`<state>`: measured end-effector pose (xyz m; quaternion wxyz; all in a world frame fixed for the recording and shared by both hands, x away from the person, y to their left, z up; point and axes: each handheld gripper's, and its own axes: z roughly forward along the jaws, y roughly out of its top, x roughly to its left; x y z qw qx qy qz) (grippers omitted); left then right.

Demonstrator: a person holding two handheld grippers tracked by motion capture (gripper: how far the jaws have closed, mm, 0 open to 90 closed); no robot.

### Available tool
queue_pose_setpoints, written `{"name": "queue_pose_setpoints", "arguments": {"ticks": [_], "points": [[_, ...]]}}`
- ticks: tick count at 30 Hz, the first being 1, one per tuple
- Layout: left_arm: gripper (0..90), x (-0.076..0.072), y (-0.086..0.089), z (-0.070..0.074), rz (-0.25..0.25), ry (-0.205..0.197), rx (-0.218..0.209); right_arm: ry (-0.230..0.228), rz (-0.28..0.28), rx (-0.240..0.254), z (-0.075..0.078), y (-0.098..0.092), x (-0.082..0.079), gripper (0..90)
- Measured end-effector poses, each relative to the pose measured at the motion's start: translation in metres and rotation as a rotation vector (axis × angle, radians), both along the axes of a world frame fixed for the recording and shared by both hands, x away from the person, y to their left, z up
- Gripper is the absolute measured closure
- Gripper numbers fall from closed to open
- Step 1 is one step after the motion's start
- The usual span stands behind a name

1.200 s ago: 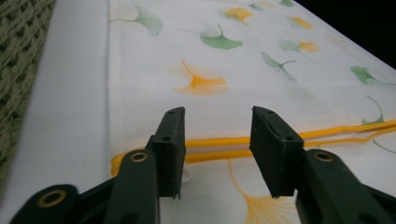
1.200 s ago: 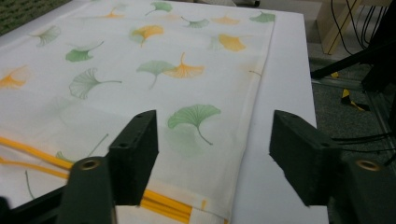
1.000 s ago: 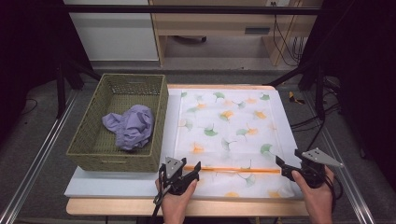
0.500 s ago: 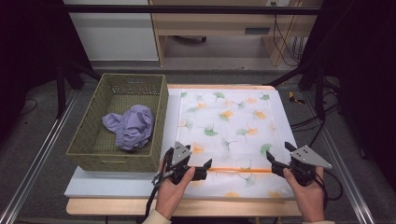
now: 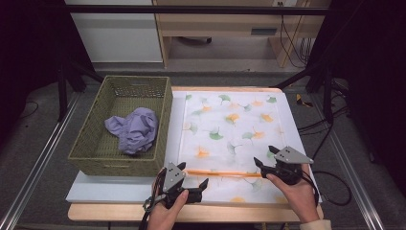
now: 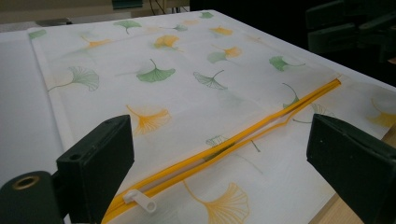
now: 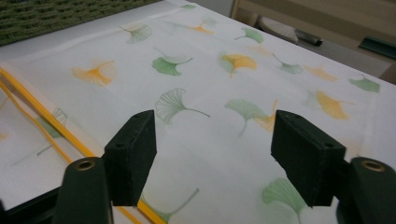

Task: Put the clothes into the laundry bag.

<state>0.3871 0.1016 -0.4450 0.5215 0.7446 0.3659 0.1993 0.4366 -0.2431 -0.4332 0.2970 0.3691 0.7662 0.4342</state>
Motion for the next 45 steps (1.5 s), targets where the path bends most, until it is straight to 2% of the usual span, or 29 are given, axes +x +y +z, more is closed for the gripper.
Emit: {"name": "queue_pose_setpoints", "arguments": {"ticks": [3, 7, 10, 14, 16, 19, 22, 27, 33, 36, 45], "points": [[7.5, 0.002, 0.003, 0.002, -0.008, -0.012, 0.002, 0.026, 0.057, -0.003, 0.001, 0.009, 0.01, 36.0], [8.9, 0.003, 0.009, 0.004, 0.01, -0.019, -0.023, 0.05, 0.143, 0.001, 0.001, 0.022, 0.021, 48.7], [9.1, 0.0, 0.011, 0.005, 0.007, -0.027, -0.008, 0.082, 0.205, -0.038, -0.006, 0.033, 0.023, 60.0], [9.9, -0.006, 0.015, 0.007, 0.026, -0.033, -0.007, 0.101, 0.227, -0.078, -0.012, 0.042, 0.02, 69.3], [9.9, -0.014, 0.017, 0.009, 0.037, -0.042, 0.016, 0.122, 0.242, -0.101, -0.016, 0.046, 0.017, 71.2], [9.9, -0.029, 0.024, 0.009, 0.037, -0.067, 0.043, 0.152, 0.25, -0.132, -0.024, 0.051, 0.012, 68.3], [9.9, -0.037, 0.033, 0.005, 0.044, -0.049, 0.056, 0.175, 0.242, -0.147, -0.03, 0.055, 0.011, 59.7], [10.1, -0.03, 0.041, 0.006, 0.062, -0.028, 0.02, 0.188, 0.249, -0.135, -0.032, 0.059, 0.015, 51.8], [10.0, -0.026, 0.042, 0.003, 0.056, -0.01, 0.032, 0.231, 0.256, -0.155, -0.039, 0.064, 0.02, 46.0], [10.0, -0.027, 0.041, 0.004, 0.053, -0.018, 0.046, 0.234, 0.258, -0.153, -0.039, 0.065, 0.02, 44.6], [10.0, -0.029, 0.04, 0.004, 0.05, -0.017, 0.05, 0.253, 0.255, -0.152, -0.04, 0.064, 0.021, 44.3]]}}
